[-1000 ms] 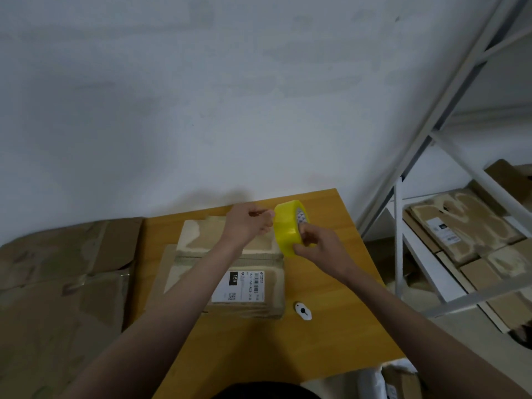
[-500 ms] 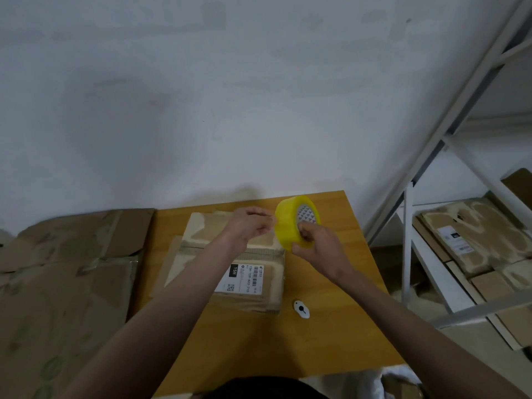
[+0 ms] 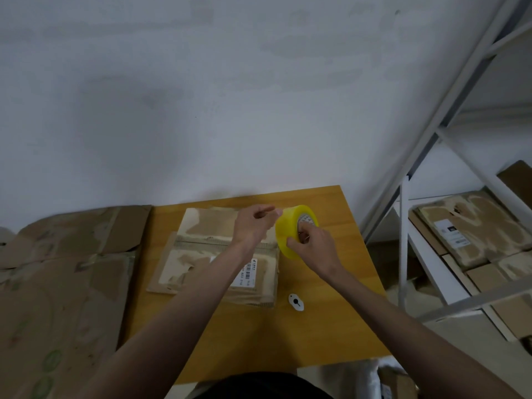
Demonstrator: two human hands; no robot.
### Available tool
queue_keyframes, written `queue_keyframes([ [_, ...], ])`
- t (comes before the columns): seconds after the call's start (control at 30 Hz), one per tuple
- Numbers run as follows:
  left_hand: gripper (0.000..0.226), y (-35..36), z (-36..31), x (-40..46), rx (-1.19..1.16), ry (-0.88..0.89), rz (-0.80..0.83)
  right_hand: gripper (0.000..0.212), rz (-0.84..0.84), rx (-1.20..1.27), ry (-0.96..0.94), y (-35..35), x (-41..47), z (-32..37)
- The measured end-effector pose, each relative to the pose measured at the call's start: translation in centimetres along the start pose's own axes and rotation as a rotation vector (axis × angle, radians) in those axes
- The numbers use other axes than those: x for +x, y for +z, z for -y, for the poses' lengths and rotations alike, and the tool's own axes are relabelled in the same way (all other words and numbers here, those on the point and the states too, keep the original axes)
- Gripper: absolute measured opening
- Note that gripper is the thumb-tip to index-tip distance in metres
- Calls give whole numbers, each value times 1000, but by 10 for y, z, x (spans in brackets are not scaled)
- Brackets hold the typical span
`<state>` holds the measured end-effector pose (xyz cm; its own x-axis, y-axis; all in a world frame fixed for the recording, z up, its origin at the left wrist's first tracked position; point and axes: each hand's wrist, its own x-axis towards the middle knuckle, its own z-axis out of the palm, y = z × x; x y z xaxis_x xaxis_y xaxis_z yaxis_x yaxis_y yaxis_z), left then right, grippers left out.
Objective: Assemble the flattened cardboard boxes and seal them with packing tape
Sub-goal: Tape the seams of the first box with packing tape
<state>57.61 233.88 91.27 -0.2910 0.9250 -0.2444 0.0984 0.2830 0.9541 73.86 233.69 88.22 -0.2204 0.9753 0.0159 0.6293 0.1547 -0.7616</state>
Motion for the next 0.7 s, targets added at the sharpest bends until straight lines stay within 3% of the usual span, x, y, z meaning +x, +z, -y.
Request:
queue_keyframes([
  [0.2, 10, 2, -2, 6, -44, -42, -30, 30, 14, 1, 19, -2, -6, 8],
  [0.47, 8, 13, 1, 32, 263, 156, -47, 29, 69, 254, 275, -6, -11, 21],
  [0.6, 11, 25, 9, 52, 261, 104, 12, 42, 102, 347, 405, -9, -18, 23],
  [0.7, 14, 35, 22, 66, 267, 54, 61, 69, 147, 501, 503, -19, -20, 25],
])
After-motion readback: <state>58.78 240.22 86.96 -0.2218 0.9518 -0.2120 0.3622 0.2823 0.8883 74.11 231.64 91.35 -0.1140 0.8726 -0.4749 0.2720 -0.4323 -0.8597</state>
